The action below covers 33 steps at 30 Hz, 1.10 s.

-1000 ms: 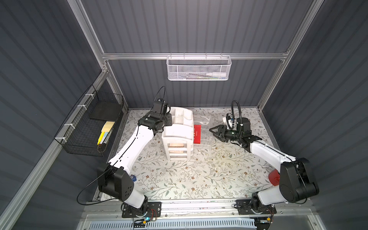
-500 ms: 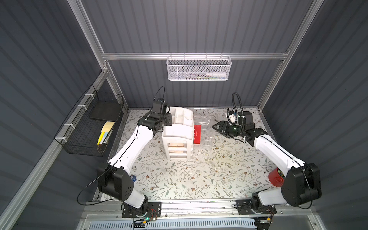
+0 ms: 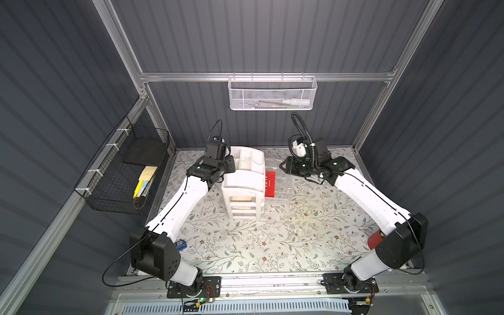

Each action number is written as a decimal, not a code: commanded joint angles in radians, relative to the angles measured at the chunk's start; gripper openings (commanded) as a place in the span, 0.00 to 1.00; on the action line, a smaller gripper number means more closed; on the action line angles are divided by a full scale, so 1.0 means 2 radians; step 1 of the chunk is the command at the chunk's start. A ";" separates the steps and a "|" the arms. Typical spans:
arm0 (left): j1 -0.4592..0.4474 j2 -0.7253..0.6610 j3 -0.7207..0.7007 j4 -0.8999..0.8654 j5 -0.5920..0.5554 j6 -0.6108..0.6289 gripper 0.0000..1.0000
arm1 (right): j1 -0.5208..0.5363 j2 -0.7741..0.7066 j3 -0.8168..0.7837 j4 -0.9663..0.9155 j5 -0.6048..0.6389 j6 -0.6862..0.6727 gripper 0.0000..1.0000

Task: Take the postcards out of the drawer
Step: Pick up the postcard from the drawer.

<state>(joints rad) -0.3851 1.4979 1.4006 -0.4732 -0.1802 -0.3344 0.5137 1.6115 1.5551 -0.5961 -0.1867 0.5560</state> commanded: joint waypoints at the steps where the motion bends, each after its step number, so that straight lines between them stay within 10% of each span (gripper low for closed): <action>1: -0.001 0.019 -0.032 -0.033 -0.006 0.003 0.00 | 0.012 0.024 0.033 -0.051 0.055 -0.007 0.48; 33: -0.001 0.017 -0.045 -0.020 0.009 0.014 0.00 | 0.044 0.152 0.096 -0.095 0.041 0.011 0.56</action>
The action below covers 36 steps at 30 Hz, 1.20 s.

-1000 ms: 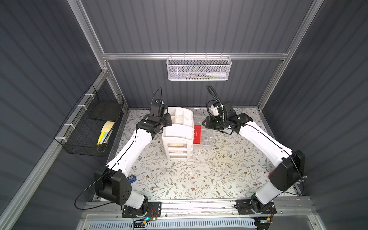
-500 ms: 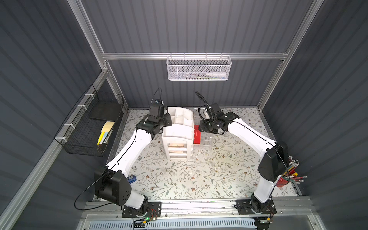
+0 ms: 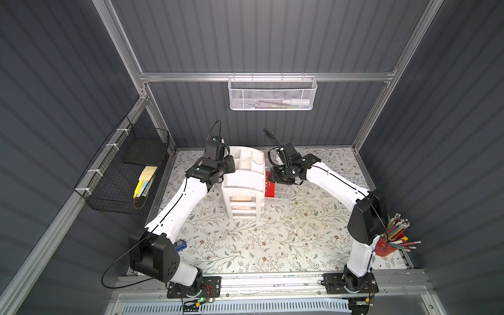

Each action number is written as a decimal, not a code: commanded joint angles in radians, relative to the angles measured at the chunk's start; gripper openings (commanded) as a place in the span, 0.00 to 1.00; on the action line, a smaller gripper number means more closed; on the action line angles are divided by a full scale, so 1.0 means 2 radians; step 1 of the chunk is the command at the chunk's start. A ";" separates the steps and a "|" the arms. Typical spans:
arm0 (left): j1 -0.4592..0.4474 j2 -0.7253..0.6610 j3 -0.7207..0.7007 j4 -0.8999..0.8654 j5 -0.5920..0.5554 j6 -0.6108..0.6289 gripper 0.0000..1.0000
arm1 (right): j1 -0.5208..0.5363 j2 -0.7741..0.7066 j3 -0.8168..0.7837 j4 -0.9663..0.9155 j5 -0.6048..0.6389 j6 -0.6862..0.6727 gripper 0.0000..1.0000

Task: Take the postcards out of the drawer
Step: Pick up the postcard from the drawer.

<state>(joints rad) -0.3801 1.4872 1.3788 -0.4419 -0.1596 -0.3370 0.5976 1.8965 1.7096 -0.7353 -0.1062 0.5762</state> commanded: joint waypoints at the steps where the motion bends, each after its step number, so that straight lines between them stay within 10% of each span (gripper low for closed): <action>1: -0.003 0.022 -0.034 -0.036 -0.001 0.015 0.00 | 0.003 0.015 0.025 -0.032 0.002 0.001 0.56; 36: -0.003 0.020 -0.039 -0.029 0.006 0.023 0.00 | 0.006 -0.014 -0.004 0.075 -0.084 0.064 0.54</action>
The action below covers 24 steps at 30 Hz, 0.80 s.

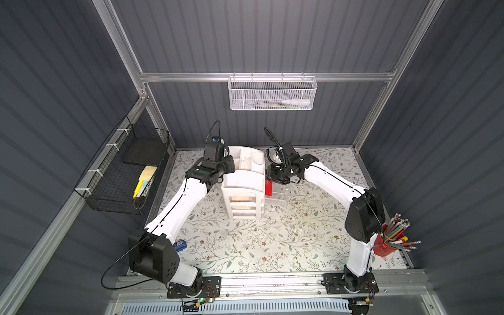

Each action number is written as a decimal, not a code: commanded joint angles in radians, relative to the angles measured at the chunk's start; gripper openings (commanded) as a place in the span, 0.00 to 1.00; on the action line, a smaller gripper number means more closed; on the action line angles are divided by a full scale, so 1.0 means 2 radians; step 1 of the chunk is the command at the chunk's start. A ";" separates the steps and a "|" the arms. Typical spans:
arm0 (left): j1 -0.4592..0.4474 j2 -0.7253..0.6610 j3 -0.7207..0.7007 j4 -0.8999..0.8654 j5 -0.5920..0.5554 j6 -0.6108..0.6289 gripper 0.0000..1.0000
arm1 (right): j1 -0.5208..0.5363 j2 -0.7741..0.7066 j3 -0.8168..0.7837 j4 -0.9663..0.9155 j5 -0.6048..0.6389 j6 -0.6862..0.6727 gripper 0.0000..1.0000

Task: Take the postcards out of the drawer
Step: Pick up the postcard from the drawer.

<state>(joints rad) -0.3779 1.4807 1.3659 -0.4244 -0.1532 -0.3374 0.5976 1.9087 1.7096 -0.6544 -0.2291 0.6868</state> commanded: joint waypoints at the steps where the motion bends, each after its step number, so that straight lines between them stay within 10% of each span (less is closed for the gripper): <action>1: -0.004 0.024 -0.033 -0.037 0.004 0.023 0.00 | 0.005 -0.022 -0.006 0.040 -0.025 0.011 0.54; 24: -0.004 0.021 -0.039 -0.034 0.005 0.024 0.00 | 0.006 -0.061 -0.055 0.098 -0.035 0.035 0.48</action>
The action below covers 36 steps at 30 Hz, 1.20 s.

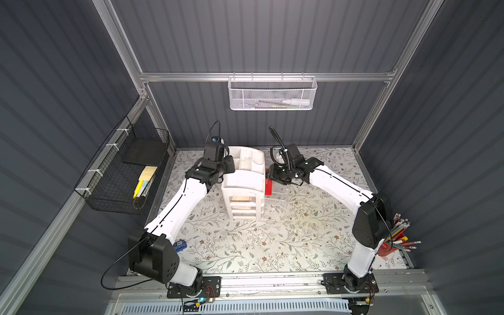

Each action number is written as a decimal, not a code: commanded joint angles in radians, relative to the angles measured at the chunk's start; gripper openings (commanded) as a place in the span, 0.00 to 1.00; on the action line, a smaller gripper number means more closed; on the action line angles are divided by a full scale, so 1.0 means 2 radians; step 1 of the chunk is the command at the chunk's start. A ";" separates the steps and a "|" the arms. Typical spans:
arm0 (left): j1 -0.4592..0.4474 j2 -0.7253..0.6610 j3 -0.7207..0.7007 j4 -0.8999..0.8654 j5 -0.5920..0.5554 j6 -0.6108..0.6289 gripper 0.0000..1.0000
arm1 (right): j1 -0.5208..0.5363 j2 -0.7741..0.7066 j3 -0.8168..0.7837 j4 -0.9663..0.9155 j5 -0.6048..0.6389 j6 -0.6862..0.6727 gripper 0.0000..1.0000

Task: Take the postcards out of the drawer
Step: Pick up the postcard from the drawer.

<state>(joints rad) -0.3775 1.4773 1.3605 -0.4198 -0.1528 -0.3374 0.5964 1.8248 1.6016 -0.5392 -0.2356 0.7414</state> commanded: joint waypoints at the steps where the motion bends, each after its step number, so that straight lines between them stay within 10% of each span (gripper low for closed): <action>1: -0.005 0.023 -0.037 -0.037 0.004 0.024 0.00 | 0.006 -0.020 -0.002 0.040 -0.033 0.009 0.47; 36: -0.005 0.017 -0.044 -0.034 0.007 0.027 0.00 | 0.007 -0.038 -0.045 0.123 -0.068 0.038 0.31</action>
<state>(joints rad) -0.3721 1.4677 1.3460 -0.4057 -0.1600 -0.3454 0.5858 1.7596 1.5143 -0.3710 -0.2852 0.8085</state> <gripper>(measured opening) 0.116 0.316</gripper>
